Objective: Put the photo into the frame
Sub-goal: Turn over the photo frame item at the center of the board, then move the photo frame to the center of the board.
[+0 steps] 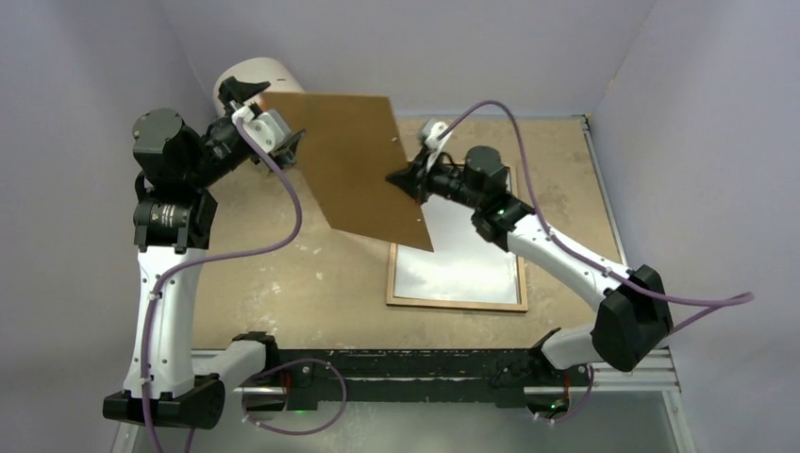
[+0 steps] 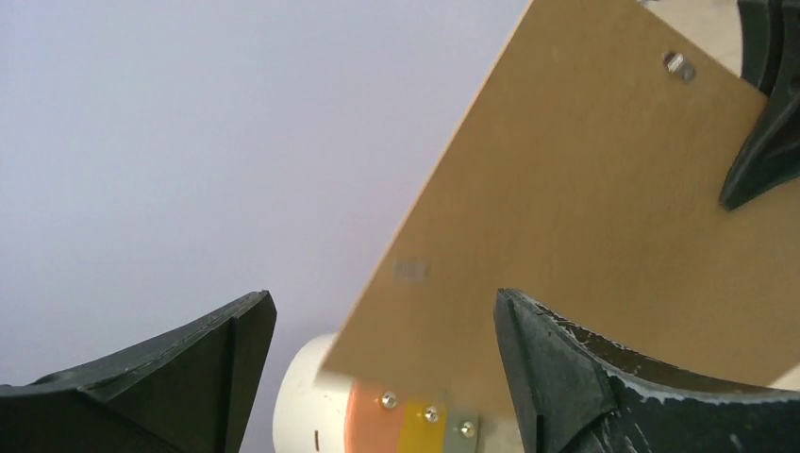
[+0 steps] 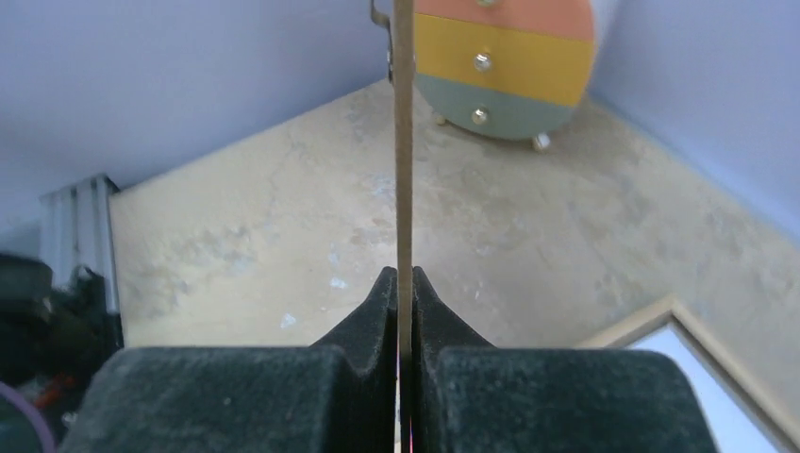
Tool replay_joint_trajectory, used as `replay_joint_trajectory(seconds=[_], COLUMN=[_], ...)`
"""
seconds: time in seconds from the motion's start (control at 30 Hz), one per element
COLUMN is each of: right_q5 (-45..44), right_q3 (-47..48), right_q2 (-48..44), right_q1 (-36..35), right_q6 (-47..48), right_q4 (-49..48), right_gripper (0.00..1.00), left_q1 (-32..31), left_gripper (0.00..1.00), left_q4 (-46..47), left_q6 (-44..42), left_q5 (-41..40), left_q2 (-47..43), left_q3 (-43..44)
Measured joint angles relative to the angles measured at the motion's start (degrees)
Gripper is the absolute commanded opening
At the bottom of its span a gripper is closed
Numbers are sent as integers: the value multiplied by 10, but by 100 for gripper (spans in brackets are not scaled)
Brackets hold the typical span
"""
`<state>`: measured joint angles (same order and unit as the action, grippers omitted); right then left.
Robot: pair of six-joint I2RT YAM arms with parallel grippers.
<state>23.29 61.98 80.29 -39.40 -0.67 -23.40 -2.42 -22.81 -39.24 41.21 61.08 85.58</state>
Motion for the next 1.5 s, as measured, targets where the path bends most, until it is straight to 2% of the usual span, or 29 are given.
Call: replay_joint_trajectory(seconds=[0.23,0.37,0.53,0.73,0.83,0.97,1.17,1.5], right_q5=[116,185,240,257,252,227,222,213], right_q3=[50,49,39,26,31,88,154,168], right_q2=[56,103,105,60,34,16,7,8], right_q1=[218,293,354,467,507,528,578,588], right_q6=[-291,-435,-544,-640,-634,-548,-463,-405], right_q4=[-21,-64,-67,-45,17,175,299,375], right_gripper=[0,0,0,0,0,0,0,0], left_q1=[0,0,0,-40,-71,-122,-193,-224], left_gripper=[94,95,97,98,98,98,96,72], left_q4=[17,9,6,-24,-12,25,78,110], left_q6=[56,68,83,98,126,175,259,316], left_q5=[-66,-76,-73,-68,-70,-91,-155,-207], left_q2=[31,48,90,244,312,380,504,618], left_q3=[12,-17,-87,-96,-96,-92,-19,40])
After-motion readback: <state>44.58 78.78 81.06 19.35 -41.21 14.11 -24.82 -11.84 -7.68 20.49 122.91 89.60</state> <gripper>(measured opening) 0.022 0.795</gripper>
